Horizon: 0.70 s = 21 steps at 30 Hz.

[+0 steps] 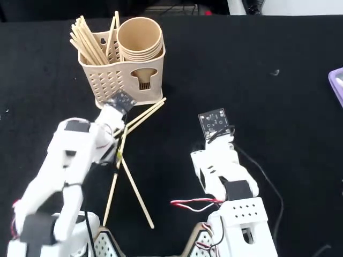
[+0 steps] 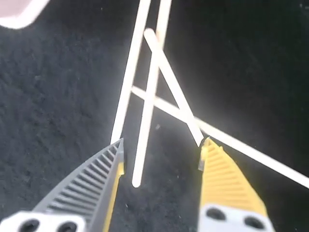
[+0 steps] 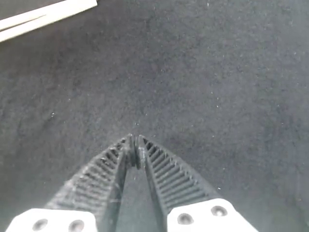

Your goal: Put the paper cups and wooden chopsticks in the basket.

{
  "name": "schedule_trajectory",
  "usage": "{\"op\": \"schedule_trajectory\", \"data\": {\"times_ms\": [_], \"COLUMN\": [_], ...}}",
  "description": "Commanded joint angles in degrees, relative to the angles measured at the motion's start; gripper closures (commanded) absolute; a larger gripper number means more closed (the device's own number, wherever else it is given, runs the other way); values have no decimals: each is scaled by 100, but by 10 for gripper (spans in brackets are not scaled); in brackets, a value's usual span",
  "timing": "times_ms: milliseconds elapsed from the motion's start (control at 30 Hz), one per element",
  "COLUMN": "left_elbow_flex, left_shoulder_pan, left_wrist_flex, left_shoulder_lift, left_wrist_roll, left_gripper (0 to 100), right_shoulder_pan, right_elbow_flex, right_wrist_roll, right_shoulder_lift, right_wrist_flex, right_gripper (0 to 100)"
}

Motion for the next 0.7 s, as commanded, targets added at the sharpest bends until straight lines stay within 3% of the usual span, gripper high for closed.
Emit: {"op": "schedule_trajectory", "data": {"times_ms": [0,133,433,667], "left_elbow_flex": [-664,-716,-954,-980], "left_shoulder_pan": [-57,-75,-787,-708], "left_wrist_flex": [-26,-26,-26,-79], "left_shoulder_lift": [308,598,1143,1363], "left_wrist_roll": [-97,-501,-1064,-1116], "left_gripper": [748,748,748,748], "right_shoulder_pan": [62,62,62,62], "right_elbow_flex": [-13,31,40,40], "right_wrist_roll": [-26,-18,-9,-26], "right_shoulder_lift": [-136,-145,-163,-163], "right_wrist_flex": [-255,-299,-299,-299], "right_gripper": [987,987,987,987]}}
